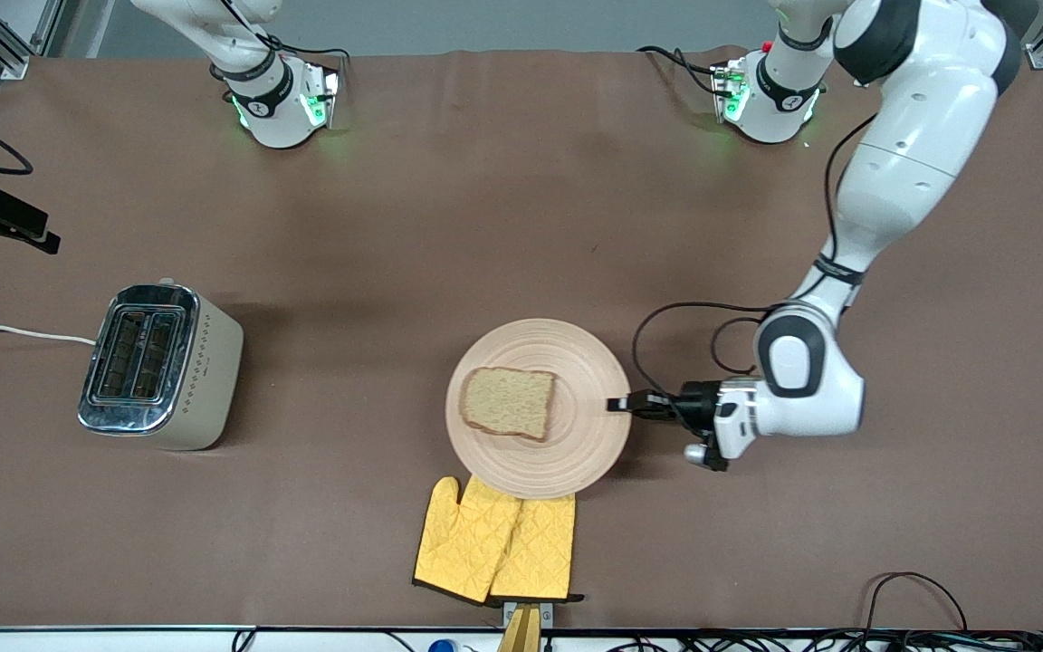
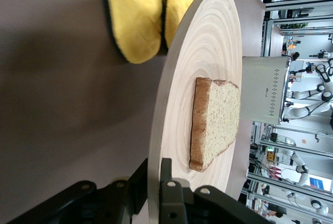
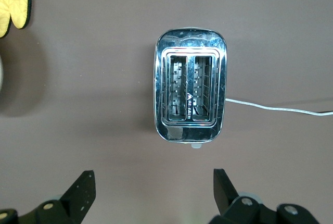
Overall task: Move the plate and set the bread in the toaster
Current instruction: 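Slide the plate with the left gripper toward the toaster, then release the plate with the left gripper while the right gripper nears the toaster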
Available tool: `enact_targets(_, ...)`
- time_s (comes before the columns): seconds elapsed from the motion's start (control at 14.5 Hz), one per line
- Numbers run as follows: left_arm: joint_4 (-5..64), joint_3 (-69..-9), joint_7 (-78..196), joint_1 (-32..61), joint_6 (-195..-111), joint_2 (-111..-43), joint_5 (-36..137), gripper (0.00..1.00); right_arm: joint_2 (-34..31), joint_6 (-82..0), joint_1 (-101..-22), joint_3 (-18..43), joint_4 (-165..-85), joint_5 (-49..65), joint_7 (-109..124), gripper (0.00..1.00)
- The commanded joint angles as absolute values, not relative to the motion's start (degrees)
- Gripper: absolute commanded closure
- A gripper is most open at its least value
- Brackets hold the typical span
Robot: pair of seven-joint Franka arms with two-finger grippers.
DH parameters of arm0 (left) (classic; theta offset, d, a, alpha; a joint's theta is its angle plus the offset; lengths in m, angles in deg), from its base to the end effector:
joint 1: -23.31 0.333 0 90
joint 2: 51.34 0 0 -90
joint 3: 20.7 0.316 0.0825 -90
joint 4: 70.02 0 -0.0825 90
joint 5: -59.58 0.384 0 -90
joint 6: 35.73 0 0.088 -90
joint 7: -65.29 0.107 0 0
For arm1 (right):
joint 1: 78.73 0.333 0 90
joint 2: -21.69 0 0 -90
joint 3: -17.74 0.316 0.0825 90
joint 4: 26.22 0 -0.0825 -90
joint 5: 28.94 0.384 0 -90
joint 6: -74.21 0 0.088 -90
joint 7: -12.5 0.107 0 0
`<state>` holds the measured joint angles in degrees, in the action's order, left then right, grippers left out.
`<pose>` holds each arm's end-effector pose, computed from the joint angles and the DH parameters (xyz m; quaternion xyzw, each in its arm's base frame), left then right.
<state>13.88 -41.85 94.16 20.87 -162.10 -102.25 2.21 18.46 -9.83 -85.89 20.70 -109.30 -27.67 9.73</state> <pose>0.6678 -0.2686 0.1874 0.8660 -0.0385 -0.0375 0.4972 0.5603 -0.0395 0.6406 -0.9997 0.0116 0.0190 0.0137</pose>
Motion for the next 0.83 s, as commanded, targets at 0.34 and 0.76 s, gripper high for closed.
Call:
enact_targets(0.34,8.6,-42.0,94.5,6.3,-176.6,-107.3,-14.8,0.98,16.6,-10.5,-87.3,21.7,-109.2,-28.1,10.1,0.00)
enact_targets(0.76,6.2,-42.0,95.0,0.4,-182.9,-110.5,-17.4,0.96,16.1,-15.0,-85.1,22.0,-114.7,-27.3,12.1,0.00)
